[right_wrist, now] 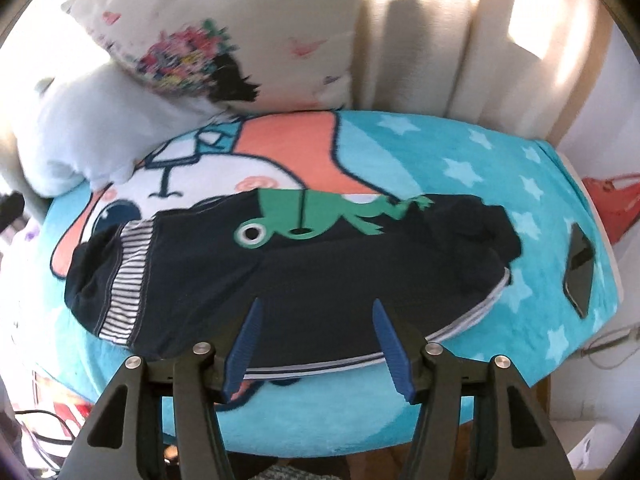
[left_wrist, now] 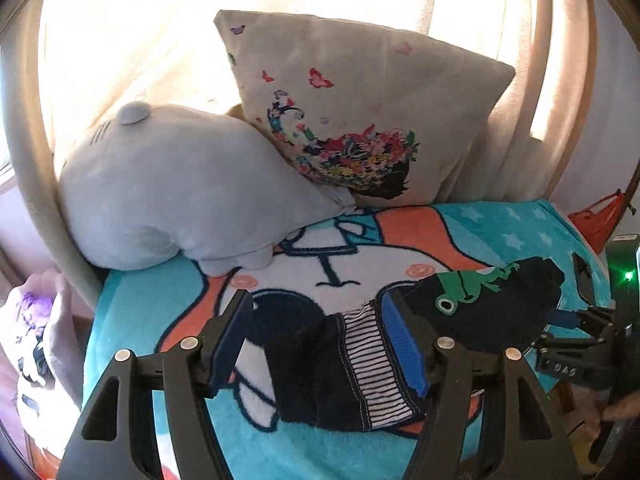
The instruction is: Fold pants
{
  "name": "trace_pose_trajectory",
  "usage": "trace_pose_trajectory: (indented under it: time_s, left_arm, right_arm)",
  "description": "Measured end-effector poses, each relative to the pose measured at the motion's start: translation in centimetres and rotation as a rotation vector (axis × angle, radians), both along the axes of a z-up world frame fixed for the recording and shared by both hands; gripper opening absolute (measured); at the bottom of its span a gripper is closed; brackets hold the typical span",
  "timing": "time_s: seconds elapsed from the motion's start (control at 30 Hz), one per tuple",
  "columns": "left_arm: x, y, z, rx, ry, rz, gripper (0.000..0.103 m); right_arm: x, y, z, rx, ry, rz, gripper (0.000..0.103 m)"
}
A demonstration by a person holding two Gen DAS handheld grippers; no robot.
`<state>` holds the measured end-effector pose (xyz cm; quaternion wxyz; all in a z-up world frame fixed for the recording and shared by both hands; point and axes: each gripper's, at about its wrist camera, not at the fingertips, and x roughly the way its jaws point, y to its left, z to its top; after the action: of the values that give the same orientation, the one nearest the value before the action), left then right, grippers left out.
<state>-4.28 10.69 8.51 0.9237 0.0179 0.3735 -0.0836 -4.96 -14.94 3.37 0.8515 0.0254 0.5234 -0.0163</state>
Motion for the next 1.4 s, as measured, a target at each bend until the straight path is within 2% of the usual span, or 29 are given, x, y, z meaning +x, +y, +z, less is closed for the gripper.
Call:
trace_pose_trajectory:
  time_s: [0.2,0.43,0.63,0.9,1.4]
  left_arm:
    - [-0.6,-1.5,-0.9,0.035,0.073,0.048,0.066]
    - [-0.9,-4.8,-2.1,0.1,0.152,0.048,0.066]
    - [-0.9,-7.5,-3.1,0.141,0.204,0.038,0.066]
    - [-0.9,-10.5,-3.6,0.187,0.226,0.008,0.066]
    - [0.0,-12.7,-5.0,0.201,0.275,-0.005,0.066]
  right_arm:
    - [0.4,2.2,-0.2,0.017,-0.023,0.09,0.062]
    - [-0.2,1.4,-1.0,0.012,-0.034,0.144,0.062]
    - [-0.8,-0.8,-1.9,0.029,-0.019,0.142,0.062]
    - [-1.3,-4.1,-2.8,0.073,-0.003,0.096,0.063]
    - [-1.1,-7.1,-4.0,0.115,0.013,0.064,0.064]
